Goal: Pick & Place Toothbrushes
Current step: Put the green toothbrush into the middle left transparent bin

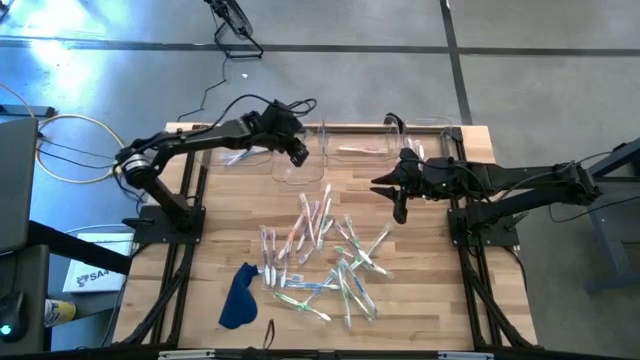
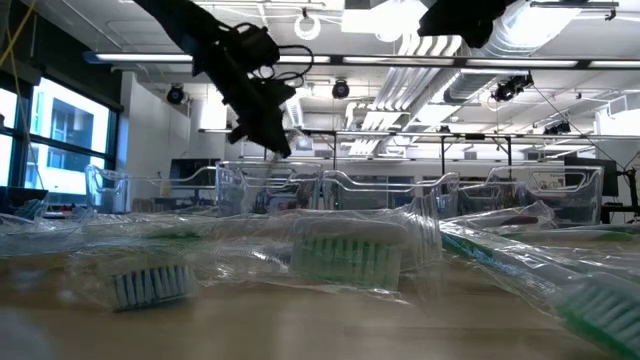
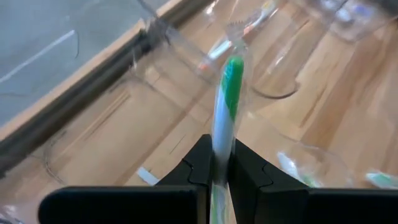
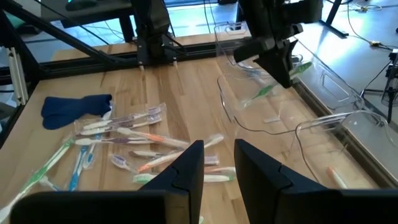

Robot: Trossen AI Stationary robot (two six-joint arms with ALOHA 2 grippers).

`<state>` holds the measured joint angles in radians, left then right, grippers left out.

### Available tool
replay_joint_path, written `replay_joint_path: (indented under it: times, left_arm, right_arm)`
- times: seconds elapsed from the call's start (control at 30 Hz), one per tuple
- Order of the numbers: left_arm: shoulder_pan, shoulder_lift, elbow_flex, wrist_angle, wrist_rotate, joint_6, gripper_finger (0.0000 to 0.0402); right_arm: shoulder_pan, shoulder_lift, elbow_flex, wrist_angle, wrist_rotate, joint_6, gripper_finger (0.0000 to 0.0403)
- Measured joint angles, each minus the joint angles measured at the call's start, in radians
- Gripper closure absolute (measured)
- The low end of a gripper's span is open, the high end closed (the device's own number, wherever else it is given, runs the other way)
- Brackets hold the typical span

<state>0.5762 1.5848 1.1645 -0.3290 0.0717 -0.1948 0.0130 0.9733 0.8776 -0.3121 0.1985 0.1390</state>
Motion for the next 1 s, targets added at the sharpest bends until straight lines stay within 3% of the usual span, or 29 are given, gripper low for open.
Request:
replay_joint_path:
  times: [0.73,1.0]
  left_arm:
    - [0.0,0.135,0.0,-0.018,-0.012,-0.046,0.0376]
    - [0.0,0.136,0.0,-0.019,-0.012,-0.049,0.0326]
  right_arm:
    - [0.0,0.0,0.0,-0.016,0.0,-0.001,0.0321]
    - [0.0,0.0,0.0,-0.016,0.0,-0.003,0.0321]
